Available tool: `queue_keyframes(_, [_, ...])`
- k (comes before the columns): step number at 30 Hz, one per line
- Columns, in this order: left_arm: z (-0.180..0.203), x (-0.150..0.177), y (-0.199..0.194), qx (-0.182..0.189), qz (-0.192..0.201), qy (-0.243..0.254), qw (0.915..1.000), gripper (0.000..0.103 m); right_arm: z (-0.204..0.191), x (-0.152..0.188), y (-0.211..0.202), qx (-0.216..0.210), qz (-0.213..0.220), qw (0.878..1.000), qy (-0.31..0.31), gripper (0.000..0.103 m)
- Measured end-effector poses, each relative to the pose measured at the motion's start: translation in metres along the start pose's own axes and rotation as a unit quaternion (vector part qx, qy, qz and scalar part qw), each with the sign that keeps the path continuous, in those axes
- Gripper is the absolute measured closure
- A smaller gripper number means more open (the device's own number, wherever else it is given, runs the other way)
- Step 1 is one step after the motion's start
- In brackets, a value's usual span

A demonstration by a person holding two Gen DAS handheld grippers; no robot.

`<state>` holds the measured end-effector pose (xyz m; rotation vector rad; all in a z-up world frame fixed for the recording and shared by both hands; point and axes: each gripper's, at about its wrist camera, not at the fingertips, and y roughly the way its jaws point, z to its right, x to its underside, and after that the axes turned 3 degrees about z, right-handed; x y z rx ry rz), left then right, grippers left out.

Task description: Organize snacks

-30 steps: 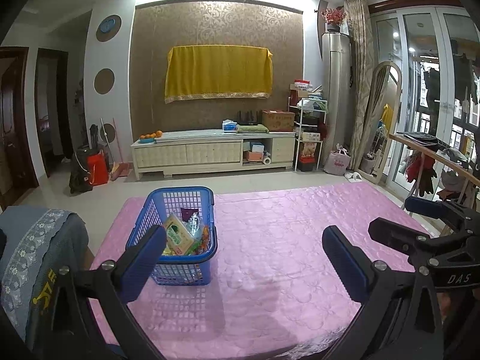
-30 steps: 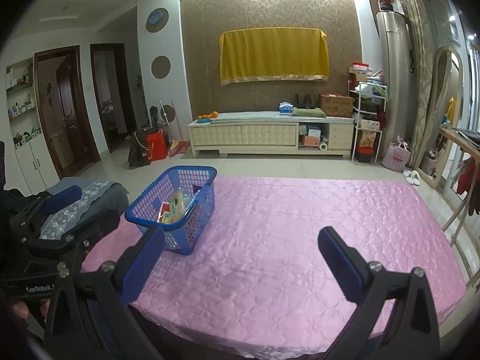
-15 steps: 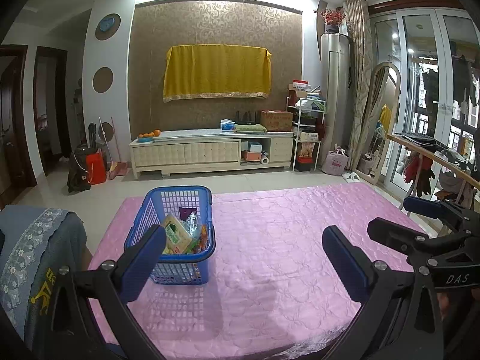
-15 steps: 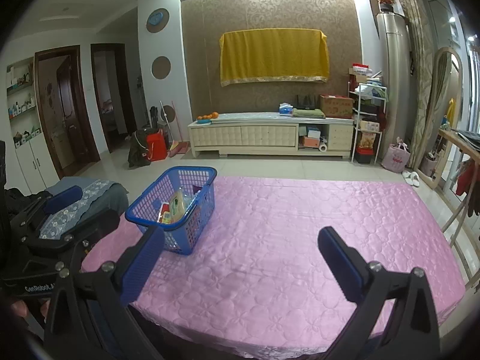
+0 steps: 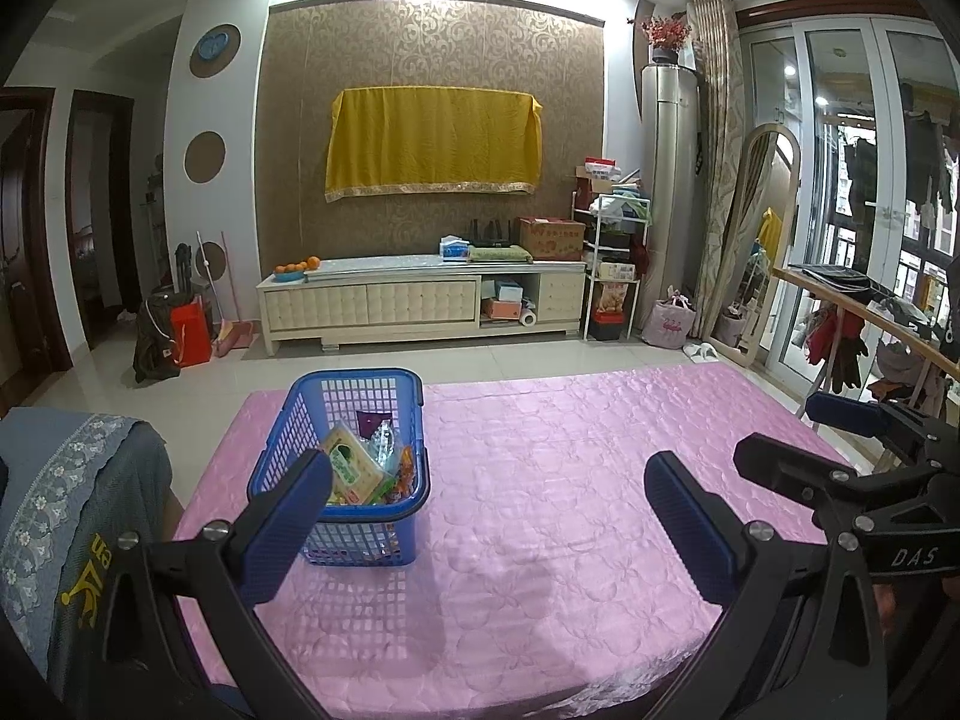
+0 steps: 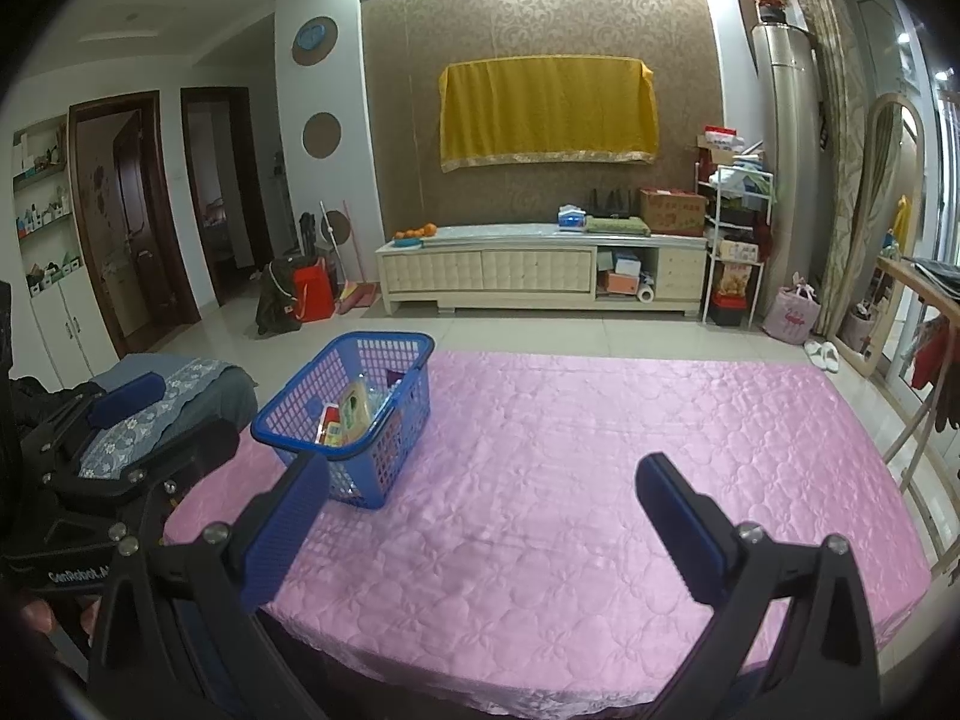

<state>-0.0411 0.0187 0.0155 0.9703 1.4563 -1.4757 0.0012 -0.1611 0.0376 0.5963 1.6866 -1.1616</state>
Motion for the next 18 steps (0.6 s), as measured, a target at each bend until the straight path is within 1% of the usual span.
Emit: queue_keyframes(18, [-0.0006, 0.0003, -0.0026, -0.004, -0.001, -0.006, 1.0, 0.0, -0.0007, 0.0013, 0.0011, -0.001, -0.005, 1.0, -0.001, 0.0])
